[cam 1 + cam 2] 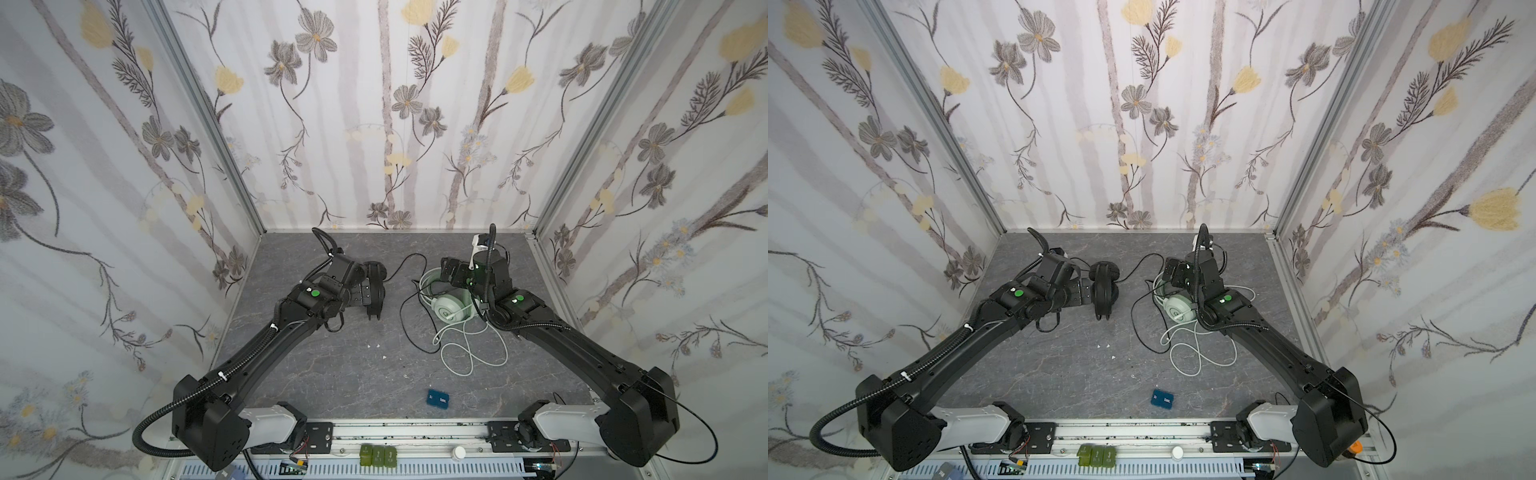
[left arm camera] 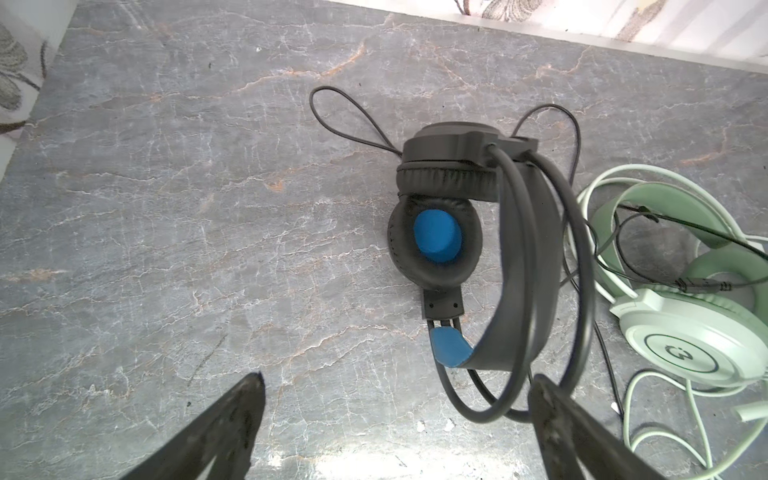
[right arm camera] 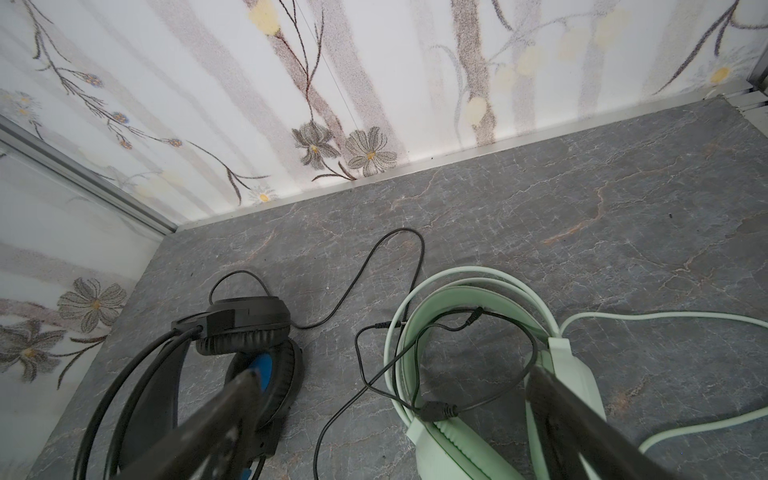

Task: Wrap the headphones
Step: 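Reach left gripper to black headset while right gripper nears green headset, then grasp the black headset's headband with the left gripper and lift it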

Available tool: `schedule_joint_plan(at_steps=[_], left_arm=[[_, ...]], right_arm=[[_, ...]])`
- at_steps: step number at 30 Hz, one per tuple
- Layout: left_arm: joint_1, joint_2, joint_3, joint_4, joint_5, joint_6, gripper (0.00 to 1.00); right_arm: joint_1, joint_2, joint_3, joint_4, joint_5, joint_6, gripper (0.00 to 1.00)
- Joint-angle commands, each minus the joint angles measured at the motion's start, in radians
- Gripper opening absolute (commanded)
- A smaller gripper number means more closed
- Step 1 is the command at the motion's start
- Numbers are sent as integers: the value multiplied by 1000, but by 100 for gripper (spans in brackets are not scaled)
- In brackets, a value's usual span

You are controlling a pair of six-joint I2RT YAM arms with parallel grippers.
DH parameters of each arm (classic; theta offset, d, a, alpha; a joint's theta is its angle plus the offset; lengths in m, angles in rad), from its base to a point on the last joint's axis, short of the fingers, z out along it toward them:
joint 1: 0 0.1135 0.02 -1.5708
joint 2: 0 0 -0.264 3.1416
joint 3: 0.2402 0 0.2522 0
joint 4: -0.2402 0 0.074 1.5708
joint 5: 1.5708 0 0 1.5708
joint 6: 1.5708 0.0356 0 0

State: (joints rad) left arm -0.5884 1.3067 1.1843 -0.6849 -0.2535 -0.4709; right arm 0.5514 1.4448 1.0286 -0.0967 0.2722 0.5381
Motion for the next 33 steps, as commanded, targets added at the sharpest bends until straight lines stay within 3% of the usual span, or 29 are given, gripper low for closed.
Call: schedule_joint_plan(at_steps=[1,8,15,24,33], left_arm=[[-32,31,25,30,-8,-26,100],[-134,206,144,27,-89,-44,100],[-137,368,190,-13,-148,-39,100],[-80,262,97,-35,-156,-83,95],[64,82,-85,-19,-52,-156,76]], right_arm=[[3,-4,7,-1,19,-4,100],[10,-20,7,-26,26,-7,100],[11,-54,7,-40,48,-45,100],[9,-40,25,-10,46,-112,100],[5,-27,34,32,30,-175,100]])
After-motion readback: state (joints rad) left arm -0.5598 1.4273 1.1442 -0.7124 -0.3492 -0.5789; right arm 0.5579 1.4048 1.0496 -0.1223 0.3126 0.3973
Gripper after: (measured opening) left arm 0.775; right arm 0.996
